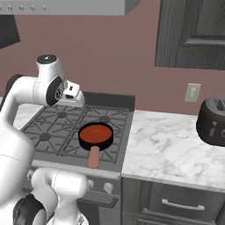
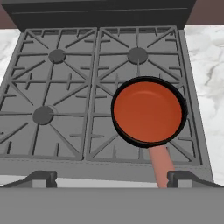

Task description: Wait until the marinara sauce is simmered to a deep red color and then turn off the stove.

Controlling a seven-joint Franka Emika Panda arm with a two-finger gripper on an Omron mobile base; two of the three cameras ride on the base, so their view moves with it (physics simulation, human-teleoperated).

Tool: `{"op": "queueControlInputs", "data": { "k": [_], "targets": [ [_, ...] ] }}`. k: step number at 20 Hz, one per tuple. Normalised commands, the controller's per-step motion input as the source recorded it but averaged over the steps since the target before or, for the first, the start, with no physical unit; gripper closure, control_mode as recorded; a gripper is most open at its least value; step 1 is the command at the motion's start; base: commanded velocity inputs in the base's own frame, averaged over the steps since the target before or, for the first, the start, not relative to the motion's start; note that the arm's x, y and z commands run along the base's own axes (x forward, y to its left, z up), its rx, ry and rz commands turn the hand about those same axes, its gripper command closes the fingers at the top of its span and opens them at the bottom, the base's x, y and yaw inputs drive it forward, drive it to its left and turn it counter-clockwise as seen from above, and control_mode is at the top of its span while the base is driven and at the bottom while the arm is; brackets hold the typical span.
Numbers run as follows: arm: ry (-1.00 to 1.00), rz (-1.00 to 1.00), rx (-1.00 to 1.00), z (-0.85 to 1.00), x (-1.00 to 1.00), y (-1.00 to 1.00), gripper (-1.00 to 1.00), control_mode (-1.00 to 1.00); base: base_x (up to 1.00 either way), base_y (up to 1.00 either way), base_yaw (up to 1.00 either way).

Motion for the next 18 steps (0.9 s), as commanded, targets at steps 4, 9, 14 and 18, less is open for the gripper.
{"op": "queueControlInputs", "data": {
  "k": [4,9,14,18],
  "targets": [
    [0.0,0.0,0.0,0.0,0.0,0.0,-1.0,-1.0,0.0,0.0,0.0],
    [0.0,0.0,0.0,0.0,0.0,0.0,-1.0,-1.0,0.0,0.0,0.0],
    [0.0,0.0,0.0,0.0,0.0,0.0,-1.0,-1.0,0.0,0.0,0.0],
    [0.03,0.0,0.0,0.0,0.0,0.1,-1.0,-1.0,0.0,0.0,0.0]
  ]
}}
